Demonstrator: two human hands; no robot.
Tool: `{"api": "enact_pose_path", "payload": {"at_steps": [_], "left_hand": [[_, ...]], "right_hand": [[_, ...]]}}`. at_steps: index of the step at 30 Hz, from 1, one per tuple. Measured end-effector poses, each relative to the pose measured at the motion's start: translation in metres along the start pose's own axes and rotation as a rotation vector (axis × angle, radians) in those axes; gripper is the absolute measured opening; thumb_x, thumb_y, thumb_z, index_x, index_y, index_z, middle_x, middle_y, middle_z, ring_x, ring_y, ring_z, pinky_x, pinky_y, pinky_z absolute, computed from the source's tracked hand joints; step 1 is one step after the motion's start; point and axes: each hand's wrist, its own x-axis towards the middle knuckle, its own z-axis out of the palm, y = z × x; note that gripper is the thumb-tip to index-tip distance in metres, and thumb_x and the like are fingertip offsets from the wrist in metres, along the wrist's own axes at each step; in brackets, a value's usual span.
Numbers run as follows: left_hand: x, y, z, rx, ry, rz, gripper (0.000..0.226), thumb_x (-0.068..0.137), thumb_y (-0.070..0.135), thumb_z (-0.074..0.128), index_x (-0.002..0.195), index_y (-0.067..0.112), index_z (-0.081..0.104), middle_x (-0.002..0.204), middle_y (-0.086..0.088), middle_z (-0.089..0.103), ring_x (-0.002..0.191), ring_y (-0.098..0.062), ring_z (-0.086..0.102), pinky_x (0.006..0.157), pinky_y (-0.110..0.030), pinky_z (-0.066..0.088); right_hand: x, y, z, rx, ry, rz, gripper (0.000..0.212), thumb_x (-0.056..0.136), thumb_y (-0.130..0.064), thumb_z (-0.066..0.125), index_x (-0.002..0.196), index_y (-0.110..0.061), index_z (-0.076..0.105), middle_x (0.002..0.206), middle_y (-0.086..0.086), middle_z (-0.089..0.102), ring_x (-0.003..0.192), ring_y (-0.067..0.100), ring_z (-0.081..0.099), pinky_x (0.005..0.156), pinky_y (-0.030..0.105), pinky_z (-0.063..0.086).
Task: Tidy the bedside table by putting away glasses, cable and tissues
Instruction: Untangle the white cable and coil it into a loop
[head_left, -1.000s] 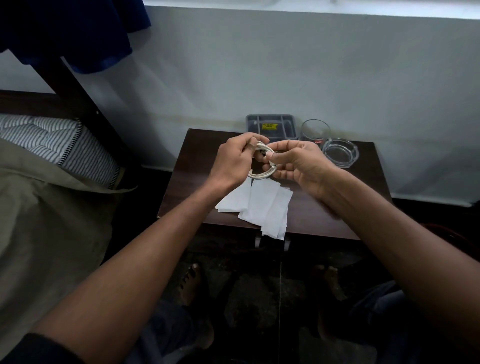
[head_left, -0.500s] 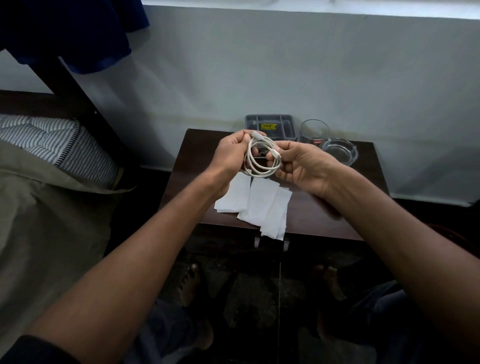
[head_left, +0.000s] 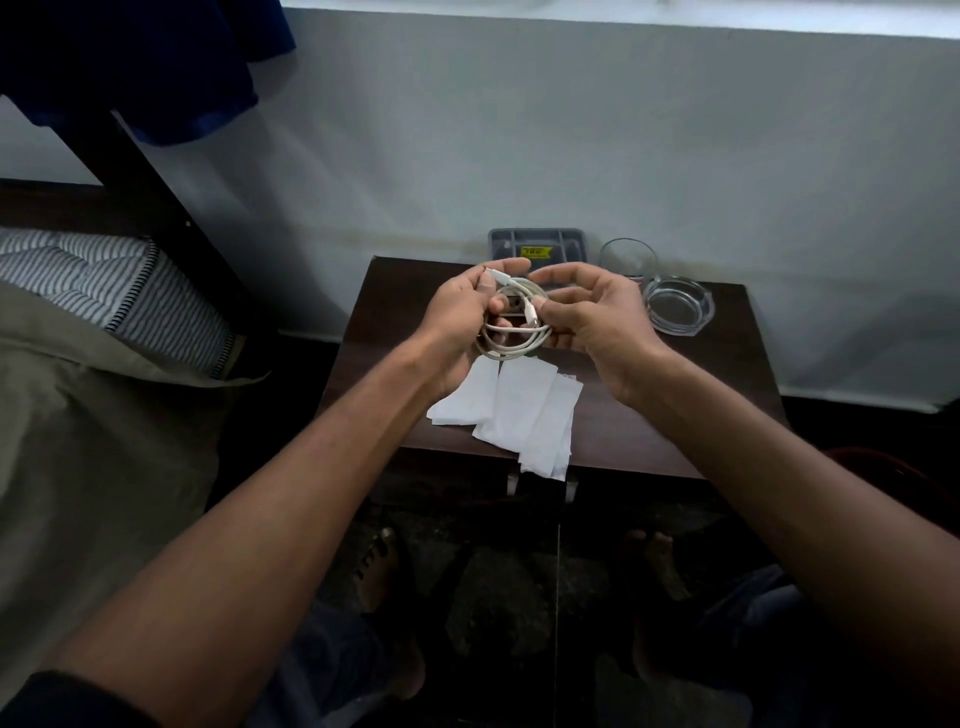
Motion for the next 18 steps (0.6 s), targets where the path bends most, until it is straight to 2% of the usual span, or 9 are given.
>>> {"api": "enact_pose_path", "payload": {"at_steps": [3,5,6,9,14,16,18], "left_hand": [[0.001,0.002,-0.002,-0.179,-0.055,-0.073,0.045,0.11,-0.001,0.026,0.122,0.012,0.068,0.06,0.004,0.046,0.053,-0.009,0.046,0.048,-0.022,0.05],[0.0,0.002,0.0,-0.266,-0.077,-0.125,0.052,0.102,-0.01,0.023,0.123,0.011,0.066,0.06,0.004,0.047,0.052,-0.009,0.049,0.051,-0.023,0.053],[-0.001,0.002,0.001,-0.309,-0.098,-0.146,0.053,0.101,-0.011,0.023,0.123,0.012,0.066,0.06,0.004,0.048,0.05,-0.008,0.051,0.053,-0.024,0.053],[-0.001,0.003,0.001,-0.43,-0.184,-0.188,0.047,0.105,-0.005,0.025,0.128,0.011,0.063,0.056,0.007,0.046,0.045,-0.005,0.048,0.054,-0.023,0.053],[0.0,0.007,-0.004,-0.639,-0.226,-0.289,0.044,0.108,0.0,0.021,0.134,0.007,0.056,0.051,0.008,0.04,0.033,-0.003,0.035,0.043,-0.017,0.037],[0.0,0.01,-0.007,-0.676,-0.233,-0.308,0.044,0.108,0.0,0.021,0.127,0.008,0.059,0.051,0.008,0.04,0.032,-0.003,0.034,0.041,-0.016,0.036],[0.0,0.011,-0.008,-0.678,-0.231,-0.306,0.048,0.105,-0.002,0.018,0.122,0.007,0.062,0.051,0.009,0.04,0.032,-0.004,0.034,0.04,-0.016,0.036]], "right_hand": [[0.001,-0.001,-0.001,-0.069,-0.039,-0.117,0.02,0.098,0.006,0.067,0.113,-0.005,0.074,0.097,0.016,0.08,0.079,0.025,0.079,0.069,0.039,0.065],[0.001,-0.001,-0.003,-0.217,-0.043,-0.217,0.026,0.095,0.008,0.07,0.109,-0.012,0.075,0.092,0.007,0.082,0.076,0.021,0.08,0.064,0.035,0.064],[0.003,0.001,-0.004,-0.304,-0.037,-0.265,0.029,0.092,0.007,0.072,0.109,-0.017,0.075,0.09,0.005,0.081,0.075,0.022,0.08,0.064,0.038,0.064],[0.003,0.007,-0.001,-0.547,0.003,-0.404,0.035,0.084,-0.004,0.077,0.113,-0.024,0.071,0.089,0.002,0.078,0.077,0.026,0.079,0.07,0.049,0.066],[-0.001,0.009,0.005,-0.746,0.129,-0.675,0.056,0.075,-0.006,0.085,0.125,-0.018,0.061,0.092,-0.003,0.076,0.073,0.014,0.073,0.068,0.036,0.061],[-0.003,0.009,0.005,-0.768,0.129,-0.78,0.054,0.077,-0.005,0.084,0.124,-0.02,0.064,0.102,0.0,0.077,0.083,0.016,0.074,0.073,0.036,0.06],[-0.002,0.011,0.004,-0.847,0.119,-0.893,0.045,0.08,-0.003,0.079,0.122,-0.018,0.072,0.122,0.0,0.075,0.101,0.021,0.074,0.082,0.037,0.061]]}}
